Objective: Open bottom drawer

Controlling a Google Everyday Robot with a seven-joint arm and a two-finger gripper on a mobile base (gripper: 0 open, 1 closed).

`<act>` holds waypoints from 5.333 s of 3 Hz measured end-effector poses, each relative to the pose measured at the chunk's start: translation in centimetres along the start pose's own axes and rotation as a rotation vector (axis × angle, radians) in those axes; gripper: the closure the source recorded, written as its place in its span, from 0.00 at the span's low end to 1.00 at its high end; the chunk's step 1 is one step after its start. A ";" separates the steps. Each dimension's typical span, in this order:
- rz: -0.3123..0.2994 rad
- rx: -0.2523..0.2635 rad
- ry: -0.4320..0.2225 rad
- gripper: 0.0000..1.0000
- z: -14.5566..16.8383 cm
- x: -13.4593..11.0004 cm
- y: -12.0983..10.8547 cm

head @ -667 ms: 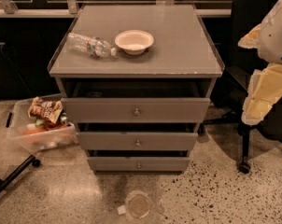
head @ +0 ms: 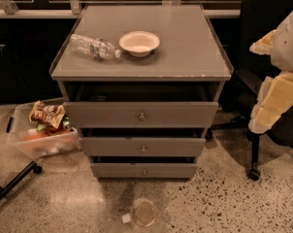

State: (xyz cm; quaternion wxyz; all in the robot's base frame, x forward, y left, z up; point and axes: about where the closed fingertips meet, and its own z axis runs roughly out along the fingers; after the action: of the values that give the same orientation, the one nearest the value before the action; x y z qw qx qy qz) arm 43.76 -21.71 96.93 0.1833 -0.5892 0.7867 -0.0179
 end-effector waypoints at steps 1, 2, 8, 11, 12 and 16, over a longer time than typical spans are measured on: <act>0.012 0.000 -0.094 0.00 2.7 -0.1 2.2; 0.077 0.032 -0.108 0.00 6.7 0.0 5.6; 0.255 -0.061 -0.169 0.00 33.3 0.3 9.3; 0.424 -0.101 -0.293 0.00 54.0 0.0 9.6; 0.424 -0.101 -0.293 0.00 54.0 0.0 9.6; 0.333 -0.271 -0.479 0.00 68.7 1.5 8.9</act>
Offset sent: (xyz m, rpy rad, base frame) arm -0.0076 0.0571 -0.2846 0.1893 -0.1634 -0.3373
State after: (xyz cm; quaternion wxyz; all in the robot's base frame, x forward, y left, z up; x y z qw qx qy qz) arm 56.51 -7.54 30.31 0.2836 -0.4591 0.8020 0.2562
